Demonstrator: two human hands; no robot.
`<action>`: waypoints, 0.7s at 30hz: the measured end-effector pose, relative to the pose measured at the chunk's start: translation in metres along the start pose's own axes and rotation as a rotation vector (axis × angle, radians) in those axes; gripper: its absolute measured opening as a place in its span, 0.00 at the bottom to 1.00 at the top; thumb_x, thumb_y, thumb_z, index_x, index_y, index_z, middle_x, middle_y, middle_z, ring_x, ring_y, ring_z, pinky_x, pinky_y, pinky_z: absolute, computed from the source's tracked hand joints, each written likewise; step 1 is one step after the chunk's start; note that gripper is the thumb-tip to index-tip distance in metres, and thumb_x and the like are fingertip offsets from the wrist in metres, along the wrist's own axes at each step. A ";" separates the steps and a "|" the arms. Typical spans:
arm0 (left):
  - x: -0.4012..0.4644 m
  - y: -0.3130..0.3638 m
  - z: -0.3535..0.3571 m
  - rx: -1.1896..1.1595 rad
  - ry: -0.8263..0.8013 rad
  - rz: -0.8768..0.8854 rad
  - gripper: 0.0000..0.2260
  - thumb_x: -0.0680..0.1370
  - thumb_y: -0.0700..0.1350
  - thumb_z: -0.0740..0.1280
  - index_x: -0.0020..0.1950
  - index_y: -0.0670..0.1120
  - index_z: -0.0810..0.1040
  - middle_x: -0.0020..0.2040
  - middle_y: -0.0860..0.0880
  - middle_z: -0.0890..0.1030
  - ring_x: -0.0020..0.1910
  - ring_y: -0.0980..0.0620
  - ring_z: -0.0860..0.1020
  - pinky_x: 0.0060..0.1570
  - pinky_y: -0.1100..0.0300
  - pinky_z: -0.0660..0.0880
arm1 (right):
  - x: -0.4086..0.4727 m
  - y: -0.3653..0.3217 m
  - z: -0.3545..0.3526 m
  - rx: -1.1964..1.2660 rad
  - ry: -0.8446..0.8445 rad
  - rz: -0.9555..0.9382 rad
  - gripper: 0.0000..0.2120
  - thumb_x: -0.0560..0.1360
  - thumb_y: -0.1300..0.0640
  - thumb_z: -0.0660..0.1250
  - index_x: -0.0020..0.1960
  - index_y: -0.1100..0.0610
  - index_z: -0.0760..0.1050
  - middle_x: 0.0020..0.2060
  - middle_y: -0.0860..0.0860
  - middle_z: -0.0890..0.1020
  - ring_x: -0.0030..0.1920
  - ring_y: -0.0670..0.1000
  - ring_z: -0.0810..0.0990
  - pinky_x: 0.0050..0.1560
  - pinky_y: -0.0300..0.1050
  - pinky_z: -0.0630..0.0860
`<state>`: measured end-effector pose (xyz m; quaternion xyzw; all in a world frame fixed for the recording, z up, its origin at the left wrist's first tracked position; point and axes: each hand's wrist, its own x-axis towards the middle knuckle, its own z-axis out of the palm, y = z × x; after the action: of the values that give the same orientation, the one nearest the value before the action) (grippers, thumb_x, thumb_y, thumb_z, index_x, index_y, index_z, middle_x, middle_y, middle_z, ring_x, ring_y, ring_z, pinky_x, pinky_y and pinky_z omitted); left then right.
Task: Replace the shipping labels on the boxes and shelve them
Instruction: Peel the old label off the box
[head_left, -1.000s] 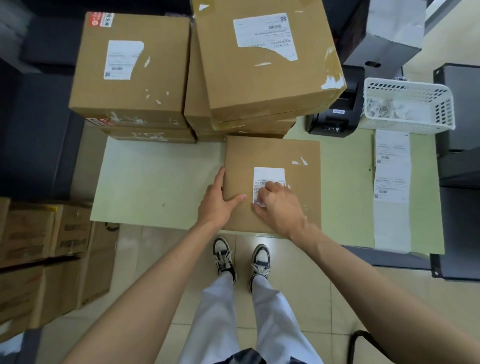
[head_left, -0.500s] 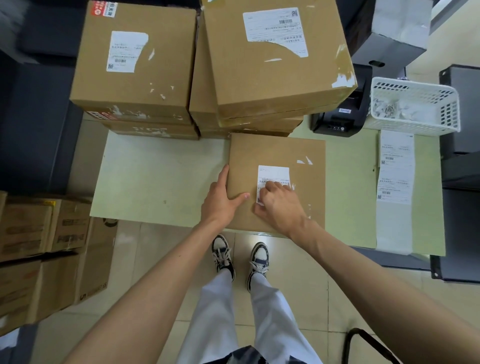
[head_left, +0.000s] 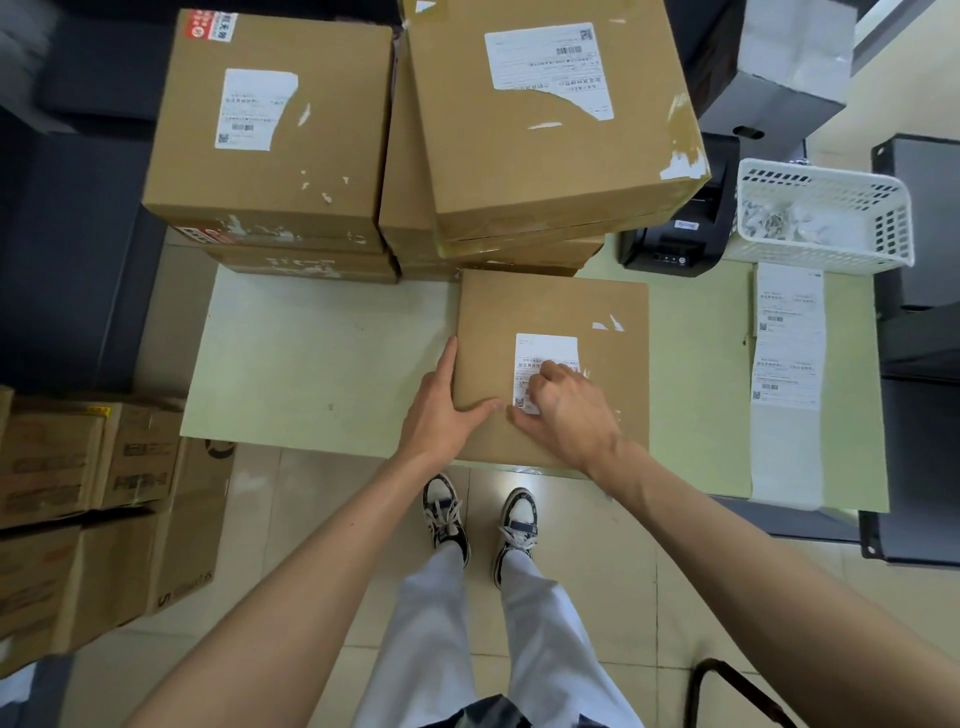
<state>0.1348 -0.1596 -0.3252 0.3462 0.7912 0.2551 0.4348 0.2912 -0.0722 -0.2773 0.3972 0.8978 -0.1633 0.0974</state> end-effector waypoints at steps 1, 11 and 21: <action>-0.002 -0.002 0.001 -0.009 -0.011 0.004 0.47 0.72 0.61 0.75 0.81 0.64 0.48 0.73 0.51 0.70 0.67 0.50 0.73 0.64 0.46 0.74 | 0.001 0.000 0.000 -0.013 -0.011 0.002 0.18 0.74 0.48 0.69 0.42 0.65 0.79 0.41 0.59 0.79 0.44 0.60 0.80 0.42 0.50 0.75; 0.000 -0.006 0.004 -0.067 -0.021 0.005 0.47 0.72 0.53 0.77 0.81 0.64 0.49 0.73 0.53 0.70 0.69 0.52 0.71 0.68 0.48 0.72 | 0.005 0.006 -0.010 -0.047 -0.087 0.001 0.07 0.72 0.60 0.69 0.42 0.66 0.78 0.41 0.61 0.79 0.43 0.61 0.81 0.39 0.51 0.76; 0.000 -0.004 0.003 -0.059 -0.017 -0.004 0.48 0.71 0.56 0.78 0.80 0.65 0.49 0.74 0.53 0.70 0.68 0.51 0.73 0.66 0.46 0.73 | -0.011 -0.006 0.006 0.106 -0.008 -0.007 0.09 0.76 0.56 0.66 0.47 0.63 0.78 0.44 0.57 0.77 0.47 0.59 0.77 0.46 0.50 0.72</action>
<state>0.1364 -0.1620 -0.3298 0.3338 0.7803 0.2746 0.4521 0.2946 -0.0856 -0.2782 0.3981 0.8888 -0.2125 0.0795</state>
